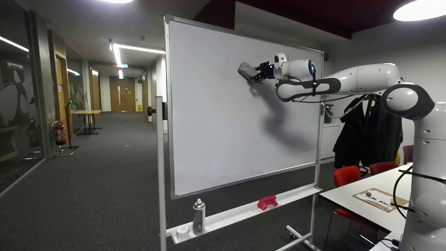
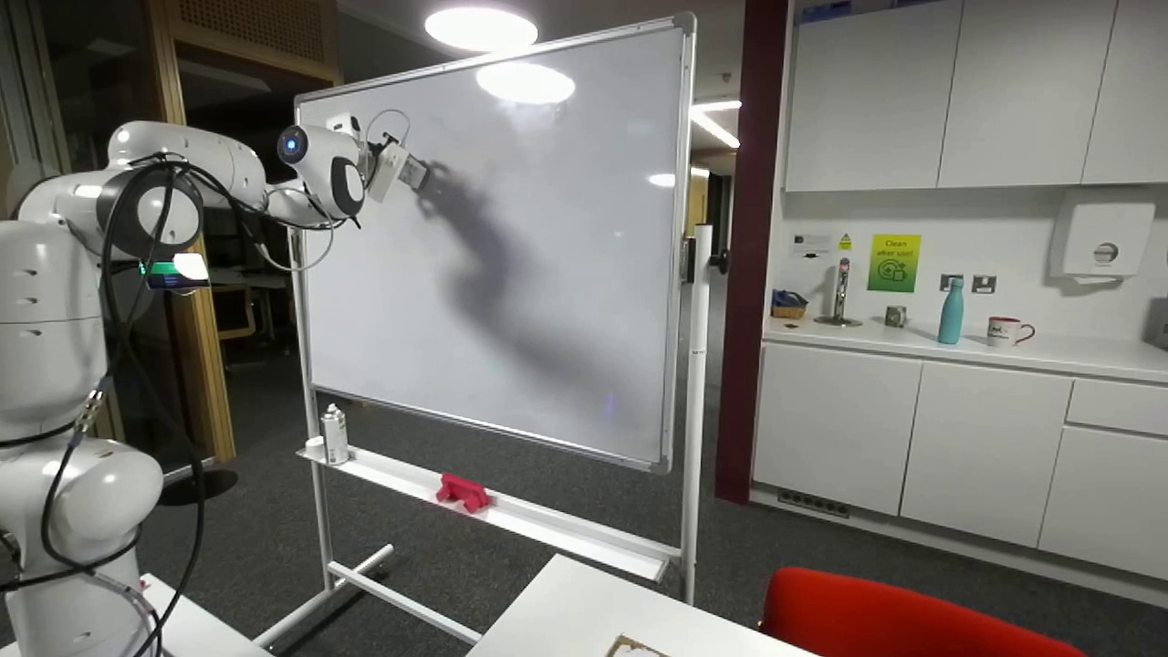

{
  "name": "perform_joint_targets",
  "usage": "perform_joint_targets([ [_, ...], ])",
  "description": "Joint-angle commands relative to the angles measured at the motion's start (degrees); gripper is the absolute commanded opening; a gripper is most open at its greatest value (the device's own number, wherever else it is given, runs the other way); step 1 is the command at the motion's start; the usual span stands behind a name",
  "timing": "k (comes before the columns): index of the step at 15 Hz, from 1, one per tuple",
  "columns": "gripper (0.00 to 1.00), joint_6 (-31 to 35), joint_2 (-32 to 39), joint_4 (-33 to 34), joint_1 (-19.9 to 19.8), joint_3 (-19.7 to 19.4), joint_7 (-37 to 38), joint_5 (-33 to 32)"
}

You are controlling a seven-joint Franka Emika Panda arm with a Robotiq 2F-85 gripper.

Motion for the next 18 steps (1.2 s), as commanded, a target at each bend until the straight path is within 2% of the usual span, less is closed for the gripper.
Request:
perform_joint_targets([
  [1, 0.34, 0.27, 2.08, -1.58, -2.15, 3.34, 4.02, -5.85],
  [6, 0.34, 0.20, 1.53, -2.67, -2.80, 5.15, 6.89, -10.12],
  [11, 0.34, 0.51, 0.61, -2.42, -2.92, 5.76, 8.97, -11.28],
  [14, 0.34, 0.51, -0.63, -0.84, -3.04, 5.83, 11.10, -10.72],
  [15, 0.34, 0.79, -1.08, -0.80, -1.68, 4.73, 9.47, -7.96],
  [18, 0.34, 1.07, -2.36, 0.43, -1.65, 4.66, 10.21, -5.94],
])
